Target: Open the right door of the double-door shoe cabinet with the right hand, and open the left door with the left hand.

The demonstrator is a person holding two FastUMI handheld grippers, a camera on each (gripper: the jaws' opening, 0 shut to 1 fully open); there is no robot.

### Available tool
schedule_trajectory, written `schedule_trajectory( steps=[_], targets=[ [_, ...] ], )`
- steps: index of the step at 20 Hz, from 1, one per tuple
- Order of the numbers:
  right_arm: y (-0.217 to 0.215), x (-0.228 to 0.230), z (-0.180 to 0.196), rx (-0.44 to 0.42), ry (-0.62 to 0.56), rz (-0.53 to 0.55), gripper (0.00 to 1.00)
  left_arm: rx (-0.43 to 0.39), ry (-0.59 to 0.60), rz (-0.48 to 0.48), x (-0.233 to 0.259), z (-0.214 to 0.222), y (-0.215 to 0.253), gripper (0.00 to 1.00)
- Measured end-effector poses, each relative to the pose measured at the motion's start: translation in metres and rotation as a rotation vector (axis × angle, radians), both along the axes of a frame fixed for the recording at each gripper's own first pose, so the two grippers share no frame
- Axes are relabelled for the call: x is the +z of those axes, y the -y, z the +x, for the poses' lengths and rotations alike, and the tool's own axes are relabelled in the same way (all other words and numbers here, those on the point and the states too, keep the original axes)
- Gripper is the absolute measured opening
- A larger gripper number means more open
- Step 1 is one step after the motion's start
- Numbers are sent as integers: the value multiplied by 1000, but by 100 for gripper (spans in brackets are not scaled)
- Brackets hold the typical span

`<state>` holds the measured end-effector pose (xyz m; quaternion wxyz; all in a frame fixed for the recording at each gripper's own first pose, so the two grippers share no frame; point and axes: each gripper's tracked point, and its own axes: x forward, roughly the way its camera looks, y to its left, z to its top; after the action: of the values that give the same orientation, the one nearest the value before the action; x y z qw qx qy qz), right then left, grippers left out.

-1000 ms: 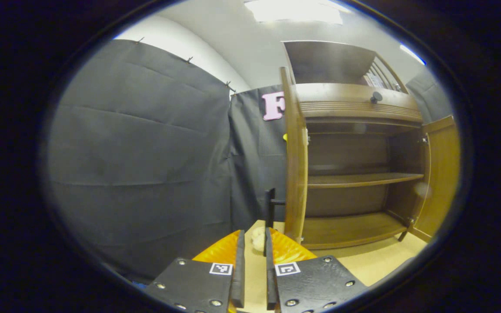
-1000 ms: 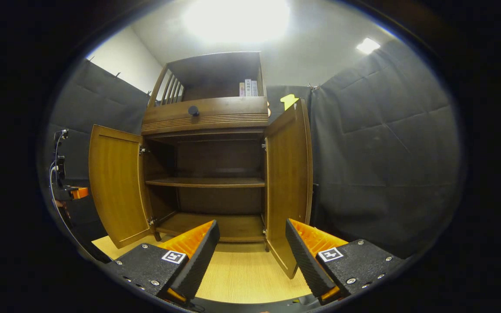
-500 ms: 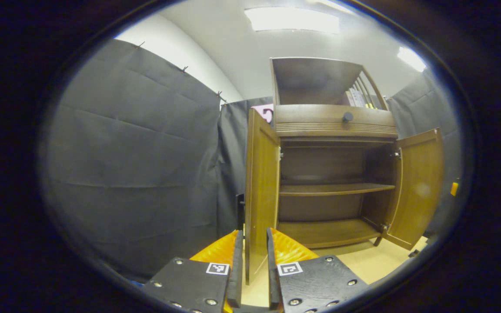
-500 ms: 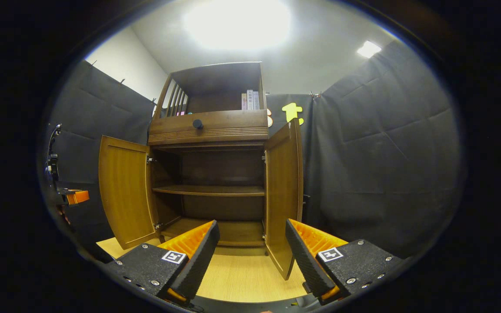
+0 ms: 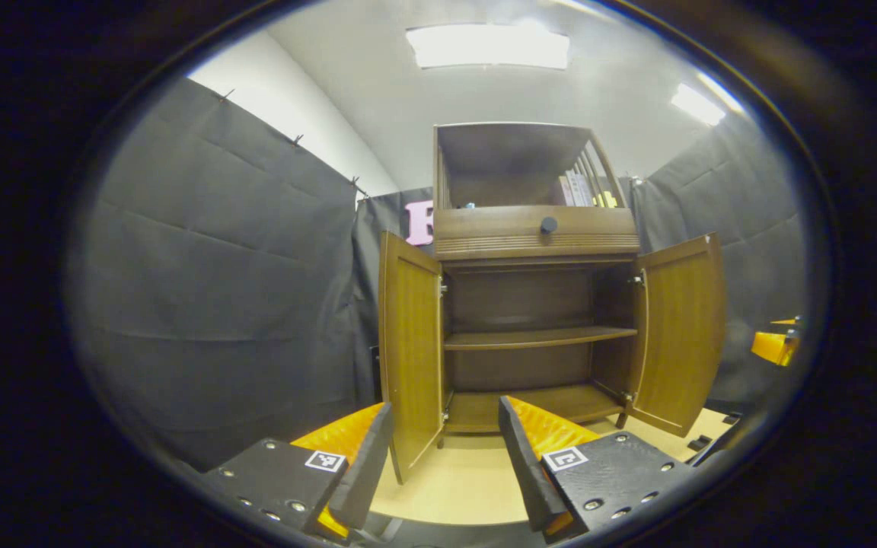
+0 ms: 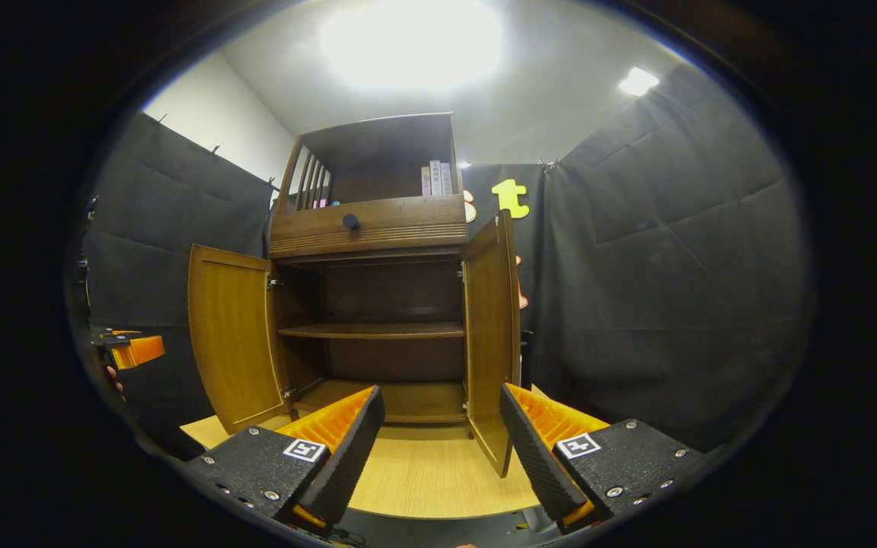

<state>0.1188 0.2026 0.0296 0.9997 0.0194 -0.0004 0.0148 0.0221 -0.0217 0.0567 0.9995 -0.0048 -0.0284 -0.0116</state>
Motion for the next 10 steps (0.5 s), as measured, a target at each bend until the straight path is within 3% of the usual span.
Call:
schedule_trajectory(
  steps=[10],
  targets=[
    [12,5,-9,-4,7,13,94,59,-5,6,-10,-34,-9,84]
  ],
)
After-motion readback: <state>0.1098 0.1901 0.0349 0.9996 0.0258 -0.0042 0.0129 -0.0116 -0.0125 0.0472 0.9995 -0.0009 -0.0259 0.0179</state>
